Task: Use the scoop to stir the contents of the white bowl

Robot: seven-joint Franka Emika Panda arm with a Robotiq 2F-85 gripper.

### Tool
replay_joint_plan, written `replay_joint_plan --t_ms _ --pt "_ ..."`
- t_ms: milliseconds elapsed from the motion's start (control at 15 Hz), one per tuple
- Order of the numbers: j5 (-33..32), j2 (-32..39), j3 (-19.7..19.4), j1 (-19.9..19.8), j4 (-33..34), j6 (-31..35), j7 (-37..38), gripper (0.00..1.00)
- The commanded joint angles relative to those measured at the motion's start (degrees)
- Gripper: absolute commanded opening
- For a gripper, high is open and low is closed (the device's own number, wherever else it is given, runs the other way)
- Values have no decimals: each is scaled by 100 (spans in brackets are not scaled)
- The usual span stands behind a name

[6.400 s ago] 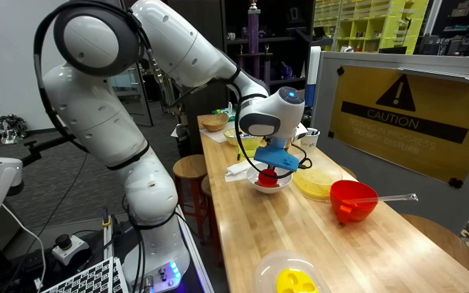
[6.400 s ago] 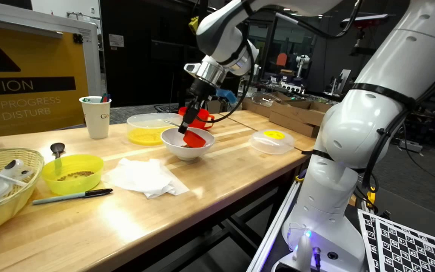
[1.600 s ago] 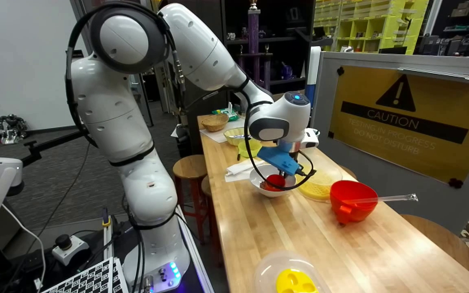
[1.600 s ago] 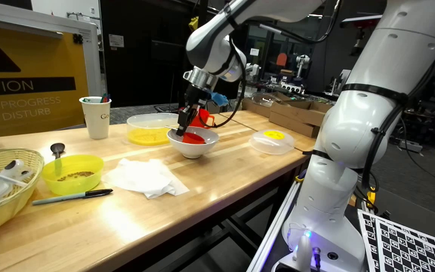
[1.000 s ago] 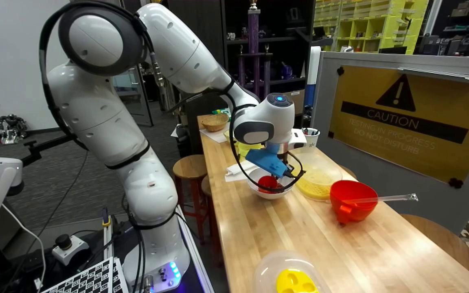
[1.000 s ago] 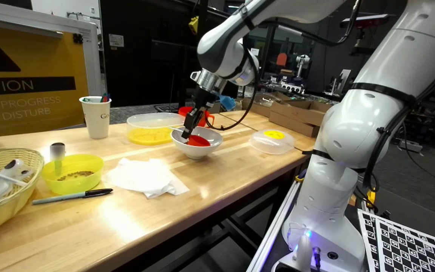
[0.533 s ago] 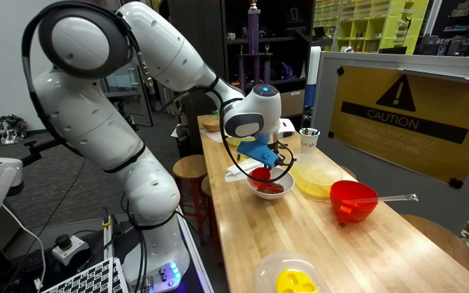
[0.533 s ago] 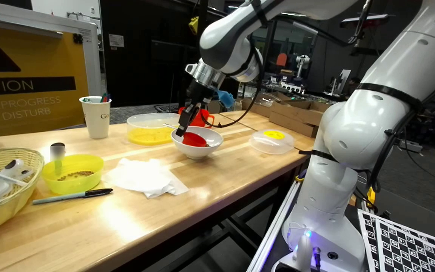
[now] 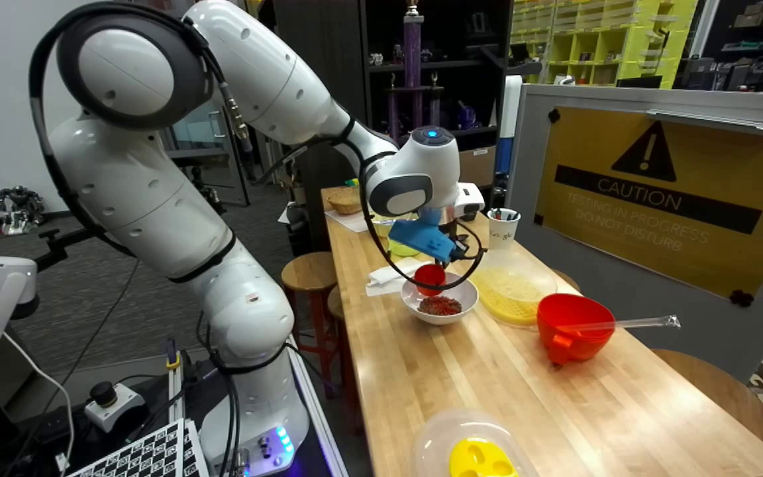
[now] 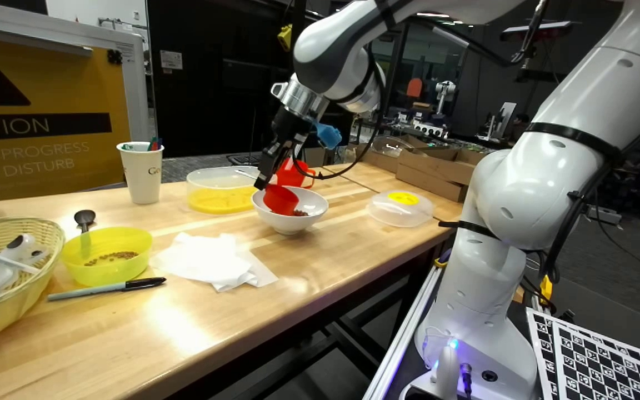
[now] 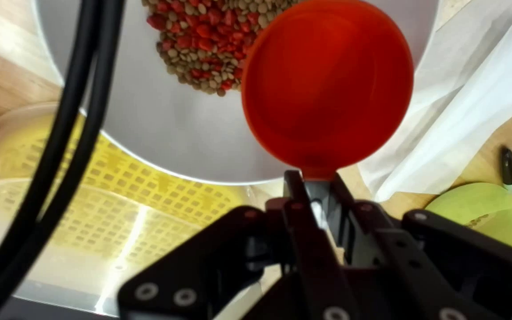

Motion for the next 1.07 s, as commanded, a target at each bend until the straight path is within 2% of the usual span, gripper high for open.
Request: replay_joint_plan --t_ms 0,533,1000 --pt "-175 54 -142 16 76 50 156 4" --pt "-161 311 -395 -93 196 74 125 4" --pt "-95 643 -416 -189 225 60 104 4"
